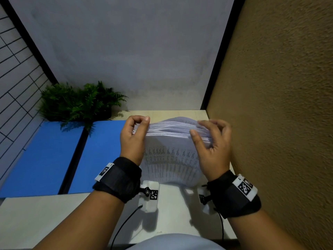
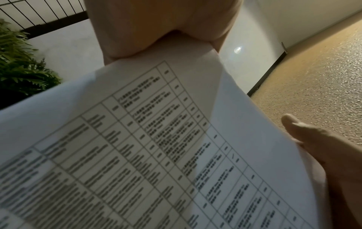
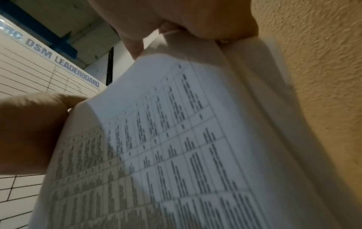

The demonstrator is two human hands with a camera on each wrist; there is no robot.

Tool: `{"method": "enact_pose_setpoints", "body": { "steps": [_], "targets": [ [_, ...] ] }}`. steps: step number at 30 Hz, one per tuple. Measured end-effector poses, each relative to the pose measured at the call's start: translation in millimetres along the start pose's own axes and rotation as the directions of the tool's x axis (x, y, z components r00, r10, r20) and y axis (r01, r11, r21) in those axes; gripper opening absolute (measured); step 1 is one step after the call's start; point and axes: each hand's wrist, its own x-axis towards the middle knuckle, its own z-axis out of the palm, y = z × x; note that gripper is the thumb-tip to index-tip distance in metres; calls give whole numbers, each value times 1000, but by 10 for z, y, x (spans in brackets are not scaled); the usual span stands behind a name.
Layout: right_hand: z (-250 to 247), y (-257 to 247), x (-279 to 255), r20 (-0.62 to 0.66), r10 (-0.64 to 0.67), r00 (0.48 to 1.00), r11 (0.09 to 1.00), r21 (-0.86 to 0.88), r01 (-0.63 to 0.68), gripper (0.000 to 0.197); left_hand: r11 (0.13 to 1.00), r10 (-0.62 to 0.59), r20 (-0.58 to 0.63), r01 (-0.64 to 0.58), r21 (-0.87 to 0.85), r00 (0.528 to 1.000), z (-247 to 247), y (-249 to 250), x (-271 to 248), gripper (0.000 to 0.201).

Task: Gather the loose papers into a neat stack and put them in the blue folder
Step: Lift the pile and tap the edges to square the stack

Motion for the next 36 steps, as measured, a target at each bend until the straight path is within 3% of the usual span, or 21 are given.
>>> {"method": "enact_pose_setpoints", "body": {
  "steps": [4, 7, 10, 12, 14, 16, 18, 21, 25, 31, 36],
  "targets": [
    [7, 82, -45, -126, 141, 982, 973, 199, -114, 80, 1000, -25, 4, 25, -18, 1000, 1, -15, 8, 16],
    [4, 154, -30, -27, 380, 924, 828, 454, -328, 97, 998, -18, 80, 22, -51, 997, -21, 6, -10, 46],
    [11, 213, -61, 88, 355, 931, 769, 539, -344, 86, 996, -20, 158, 34, -84, 987, -76, -56, -41, 80],
    [27, 238, -103, 134, 295, 946, 771, 551, -319, 80, 992, -53, 196, 75, -105, 979, -113, -121, -37, 85],
    [38, 269, -115, 210, 367, 906, 721, 551, -420, 82, 989, -84, 224, 109, -103, 971, -139, -189, -26, 83],
    [42, 313, -98, 345, 433, 833, 663, 505, -553, 82, 982, -140, 257, 167, -86, 956, -146, -250, -20, 87],
    [46, 313, -72, 435, 397, 808, 711, 410, -571, 64, 974, -198, 282, 219, -48, 939, -137, -311, -18, 86],
    [40, 261, -3, 363, 400, 841, 729, 430, -533, 41, 967, -233, 243, 250, -42, 942, -85, -329, -4, 74],
    [23, 263, 109, 272, 409, 871, 716, 496, -491, 44, 970, -198, 204, 221, -98, 959, -17, -244, 30, 70],
    [14, 300, -66, 71, 509, 858, 705, 538, -463, 50, 967, -218, 240, 243, -81, 946, -50, -353, 0, 66],
    [77, 278, -263, -88, 351, 932, 859, 428, -283, 14, 957, -242, 293, 278, -85, 925, -64, -393, -73, 75]
  ]
}}
